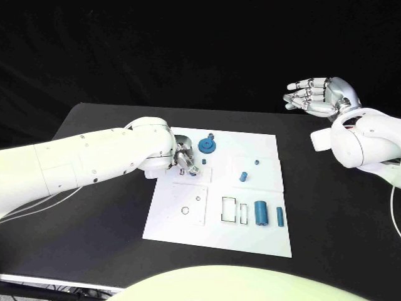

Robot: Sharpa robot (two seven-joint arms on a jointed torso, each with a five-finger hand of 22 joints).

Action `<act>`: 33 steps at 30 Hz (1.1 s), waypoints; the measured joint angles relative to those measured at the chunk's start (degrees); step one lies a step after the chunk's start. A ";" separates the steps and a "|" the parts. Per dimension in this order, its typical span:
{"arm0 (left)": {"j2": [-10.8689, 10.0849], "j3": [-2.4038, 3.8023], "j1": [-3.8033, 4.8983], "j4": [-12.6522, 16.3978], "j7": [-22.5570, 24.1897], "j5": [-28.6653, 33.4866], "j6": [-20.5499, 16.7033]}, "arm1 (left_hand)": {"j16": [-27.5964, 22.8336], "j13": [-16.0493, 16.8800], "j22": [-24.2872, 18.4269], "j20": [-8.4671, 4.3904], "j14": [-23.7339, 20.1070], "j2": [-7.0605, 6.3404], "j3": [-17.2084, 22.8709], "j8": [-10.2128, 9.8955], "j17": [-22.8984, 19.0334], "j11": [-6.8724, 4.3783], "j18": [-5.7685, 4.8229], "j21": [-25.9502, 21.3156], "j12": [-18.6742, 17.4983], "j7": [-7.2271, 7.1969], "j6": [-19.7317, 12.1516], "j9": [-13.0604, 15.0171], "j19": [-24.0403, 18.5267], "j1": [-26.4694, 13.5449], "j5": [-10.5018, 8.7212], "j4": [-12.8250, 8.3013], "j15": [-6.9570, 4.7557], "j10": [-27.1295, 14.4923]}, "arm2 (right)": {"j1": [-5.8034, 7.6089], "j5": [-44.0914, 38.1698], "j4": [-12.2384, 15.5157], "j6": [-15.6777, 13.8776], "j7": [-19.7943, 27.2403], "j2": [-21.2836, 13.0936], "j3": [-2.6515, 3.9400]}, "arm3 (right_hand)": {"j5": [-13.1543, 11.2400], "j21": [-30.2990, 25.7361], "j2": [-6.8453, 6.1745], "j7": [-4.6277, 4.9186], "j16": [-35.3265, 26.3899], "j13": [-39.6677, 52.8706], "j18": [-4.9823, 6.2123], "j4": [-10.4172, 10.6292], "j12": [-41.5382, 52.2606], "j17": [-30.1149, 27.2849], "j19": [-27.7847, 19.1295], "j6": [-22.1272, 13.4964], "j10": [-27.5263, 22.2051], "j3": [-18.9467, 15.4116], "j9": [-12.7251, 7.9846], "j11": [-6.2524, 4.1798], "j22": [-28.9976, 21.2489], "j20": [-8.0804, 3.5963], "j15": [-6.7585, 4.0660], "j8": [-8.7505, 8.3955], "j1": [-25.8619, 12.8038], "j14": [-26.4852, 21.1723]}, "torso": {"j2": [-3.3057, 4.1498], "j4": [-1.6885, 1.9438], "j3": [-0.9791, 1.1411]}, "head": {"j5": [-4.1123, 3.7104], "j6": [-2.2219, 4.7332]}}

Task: Assemble the parts on the task board

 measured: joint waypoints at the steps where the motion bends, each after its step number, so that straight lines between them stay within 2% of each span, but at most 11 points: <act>1: 0.02 0.00 0.00 -0.03 -0.03 0.02 0.00 | 0.00 -0.03 0.01 0.00 -0.01 0.04 -0.34 0.01 0.00 0.00 0.00 0.00 0.00 0.00 0.01 0.11 0.00 -0.74 0.13 -0.36 -0.01 0.22 | 0.00 0.00 0.01 0.01 0.00 0.00 0.00 | 0.00 0.00 0.01 0.00 0.00 0.00 0.00 0.00 0.00 0.00 0.00 0.00 0.00 0.00 0.00 0.00 0.00 0.00 0.00 0.00 0.01 0.00 | 0.00 0.01 -0.01 | -0.03 -0.01; 2: 0.05 0.00 0.00 -0.05 -0.04 0.05 0.00 | 0.00 -0.07 0.01 0.00 -0.13 -0.05 1.80 0.01 0.00 0.03 0.00 0.00 0.00 0.01 0.02 0.22 0.00 -1.13 0.13 -2.93 -0.13 0.32 | 0.00 0.00 0.02 0.01 -0.01 0.00 0.00 | 0.00 0.00 0.01 0.00 0.00 0.00 0.00 0.00 0.00 0.00 0.00 0.00 0.00 0.00 0.00 0.00 0.00 0.00 0.00 0.00 0.01 0.00 | 0.01 0.01 -0.02 | -0.06 -0.01; 8: 0.14 0.01 0.01 -0.13 -0.21 0.08 -0.08 | 0.00 -1.00 0.01 -0.21 0.02 0.38 0.71 -0.61 0.00 -0.06 0.00 0.00 -0.39 -0.27 0.21 0.44 0.21 -3.24 -0.53 -4.36 -0.43 0.37 | 0.00 0.00 0.10 0.06 -0.02 -0.02 0.00 | 0.00 0.00 0.32 0.00 -0.25 0.00 0.00 0.00 0.00 -0.05 0.00 0.00 0.00 0.00 -0.07 0.00 -0.12 0.00 0.00 0.00 -0.30 0.00 | 0.01 0.03 -0.04 | -0.15 0.03; 9: 0.14 0.01 0.01 -0.14 -0.22 0.09 -0.09 | 0.00 -1.08 0.00 -0.21 0.02 0.31 2.09 -0.69 0.00 -0.17 0.00 0.00 -0.45 -0.39 0.33 0.43 0.21 -3.77 -0.56 -6.10 -0.43 0.25 | 0.00 0.00 0.12 0.06 -0.02 -0.02 0.00 | 0.00 0.00 0.32 0.00 -0.25 -0.02 0.00 0.00 0.00 -0.06 0.00 0.00 0.00 0.00 -0.07 0.00 -0.12 0.00 0.00 0.00 -0.30 0.00 | 0.01 0.03 -0.05 | -0.16 0.04; 10: 0.15 0.01 0.02 -0.15 -0.25 0.09 -0.11 | 0.00 -1.12 -0.02 -0.21 -0.08 0.22 2.12 -0.86 0.00 -0.27 0.00 0.00 -0.63 -0.47 0.41 0.41 0.21 -4.17 -0.57 -6.57 -0.53 0.15 | 0.00 0.00 0.15 0.07 -0.02 -0.04 0.00 | 0.00 0.00 0.32 0.00 -0.25 -0.05 0.00 0.00 0.00 -0.05 0.00 0.00 0.00 0.00 -0.07 0.00 -0.12 0.00 0.00 0.00 -0.30 0.00 | 0.01 0.03 -0.05 | -0.16 0.05; 15: 0.13 0.03 0.02 -0.18 -0.41 0.09 -0.07 | 0.00 -1.19 -0.18 -0.21 -0.19 0.37 1.71 -1.62 0.00 -0.47 0.00 0.00 -0.67 -0.75 0.69 0.12 0.21 -5.22 -0.78 -6.93 -0.65 -0.05 | 0.00 0.00 0.29 0.07 -0.03 -0.09 0.00 | 0.00 0.00 0.10 0.00 -0.91 -0.05 0.00 0.00 -0.22 -0.39 0.00 0.00 0.00 0.00 -0.27 0.00 -0.66 0.00 0.00 -0.23 -0.52 0.00 | 0.00 0.01 -0.06 | -0.17 0.13; 17: 0.09 0.03 0.03 -0.18 -0.51 0.09 -0.03 | 0.00 -1.18 -0.23 -0.21 -0.19 0.37 0.20 -1.88 0.00 -0.47 0.00 0.00 -0.67 -0.81 0.75 -0.01 0.21 -5.22 -0.78 -5.92 -0.65 -0.05 | 0.00 0.00 0.32 0.06 -0.03 -0.11 0.00 | 0.00 -0.34 0.06 0.00 -1.59 -0.05 0.00 -0.09 -0.22 -0.69 -0.35 0.00 0.00 0.09 -0.45 0.00 -1.27 0.32 0.36 -0.23 -0.99 -0.36 | -0.01 0.01 -0.06 | -0.17 0.16; 22: -0.02 0.02 0.02 -0.16 -0.70 -0.03 0.01 | 0.00 -1.04 -0.23 -0.20 -0.19 0.38 -3.56 -2.23 0.01 -0.64 0.00 -0.23 -0.67 -1.44 0.83 -0.17 0.20 -5.20 -0.73 -3.61 -0.65 -0.50 | 0.00 0.01 0.35 0.04 -0.03 -0.16 0.00 | 0.00 -0.48 0.39 -0.04 -3.65 -0.04 -0.01 -1.07 -0.22 -2.00 -5.40 0.15 -0.21 0.08 -0.98 0.21 -4.23 1.23 1.14 -0.40 -1.42 -2.03 | -0.04 0.01 -0.06 | -0.14 0.25; 26: -0.05 0.01 -0.02 -0.13 -0.81 -0.36 0.00 | 0.00 -0.98 -0.20 -0.20 -0.19 0.42 -7.60 -2.29 0.05 -0.65 0.00 -0.23 -0.67 -1.12 1.30 -0.17 0.20 -5.16 -0.67 -1.33 -0.64 -0.69 | 0.00 0.01 0.35 0.03 -0.02 -0.18 0.00 | 0.00 -0.48 0.40 0.14 -5.11 -0.04 -0.01 -1.44 -0.22 -3.18 -7.73 0.68 0.01 0.15 -1.21 0.42 -5.73 1.55 1.73 -0.41 -1.88 -3.41 | -0.04 0.01 -0.05 | -0.13 0.31; 29: -0.07 -0.01 -0.04 -0.10 -0.88 -0.64 -0.04 | 0.00 -0.93 -0.12 -0.20 -0.19 0.66 -10.36 -2.63 0.05 -0.64 0.00 -0.23 -0.67 -1.02 1.21 -0.14 0.20 -4.95 -0.67 -0.56 -0.64 -0.68 | 0.00 0.01 0.35 0.02 0.01 -0.18 0.00 | 0.00 -0.48 0.39 0.14 -5.44 -0.04 -0.01 -1.46 -0.25 -3.59 -8.15 0.68 0.01 0.13 -1.30 0.42 -6.13 1.55 1.57 -0.41 -1.88 -3.63 | -0.04 0.01 -0.05 | -0.19 0.37; 33: -0.09 -0.02 -0.06 -0.10 -0.93 -0.89 -0.08 | 0.00 -0.74 -0.01 -0.20 -0.19 1.25 -13.89 -2.69 0.04 -0.64 0.00 -0.23 -0.67 -0.89 1.37 -0.13 0.20 -6.69 -0.67 -0.37 -0.64 -0.68 | 0.00 0.01 0.30 0.01 0.03 -0.18 0.00 | 0.00 -0.48 0.39 0.14 -5.55 -0.04 0.00 -1.60 -0.44 -3.85 -8.45 0.68 0.01 -0.01 -1.37 0.42 -6.38 1.62 1.84 -0.41 -1.88 -3.91 | -0.04 0.01 -0.07 | -0.30 0.46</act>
